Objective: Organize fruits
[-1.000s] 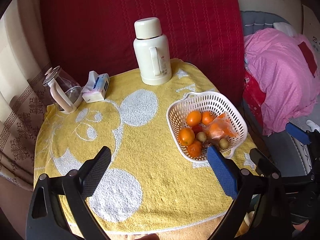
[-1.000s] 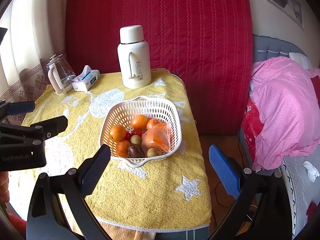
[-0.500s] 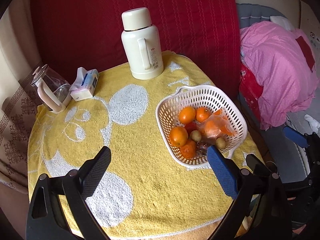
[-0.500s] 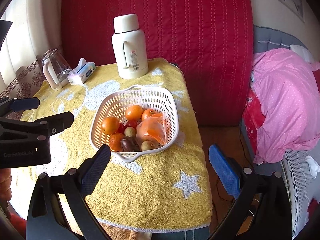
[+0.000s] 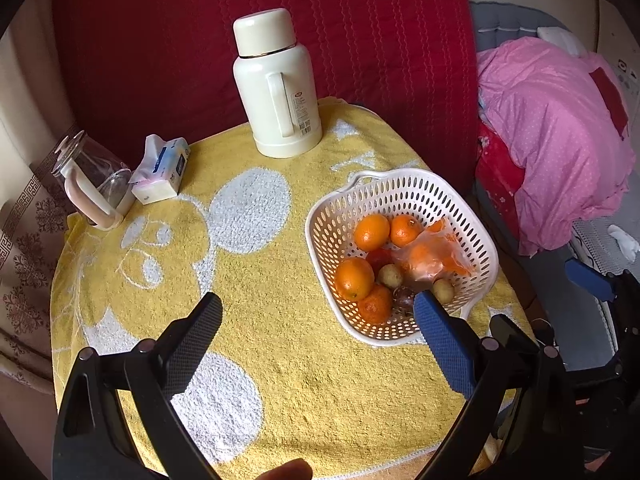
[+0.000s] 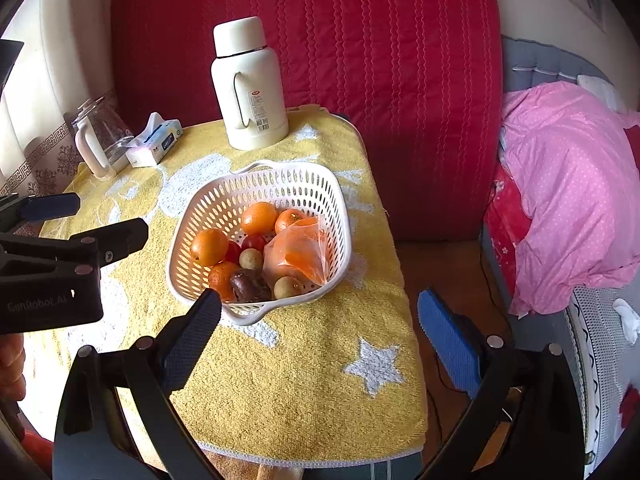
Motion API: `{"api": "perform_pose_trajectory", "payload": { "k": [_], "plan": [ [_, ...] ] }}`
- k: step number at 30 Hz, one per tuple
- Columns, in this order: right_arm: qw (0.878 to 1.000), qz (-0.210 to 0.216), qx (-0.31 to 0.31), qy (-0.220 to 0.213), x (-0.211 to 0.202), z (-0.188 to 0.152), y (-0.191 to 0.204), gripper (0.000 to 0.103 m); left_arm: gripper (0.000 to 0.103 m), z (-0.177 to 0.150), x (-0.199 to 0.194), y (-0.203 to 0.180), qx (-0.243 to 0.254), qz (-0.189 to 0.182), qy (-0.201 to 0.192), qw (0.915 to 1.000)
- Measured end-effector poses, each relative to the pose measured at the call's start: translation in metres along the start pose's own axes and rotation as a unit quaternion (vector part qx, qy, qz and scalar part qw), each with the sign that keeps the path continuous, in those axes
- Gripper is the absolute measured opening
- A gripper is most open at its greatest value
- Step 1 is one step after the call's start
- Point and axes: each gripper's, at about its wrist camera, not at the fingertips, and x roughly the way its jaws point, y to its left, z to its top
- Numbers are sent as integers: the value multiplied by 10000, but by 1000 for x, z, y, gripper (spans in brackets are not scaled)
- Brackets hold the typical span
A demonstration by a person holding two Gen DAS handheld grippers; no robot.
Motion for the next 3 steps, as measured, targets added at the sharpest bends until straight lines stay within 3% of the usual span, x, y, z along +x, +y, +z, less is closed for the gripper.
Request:
{"api": "perform_pose_trajectory", "payload": {
  "k": [3],
  "plan": [
    [10000, 28, -24, 13, 1, 1, 4, 100, 96, -3, -1, 8, -85, 35, 16, 10000]
  ]
}}
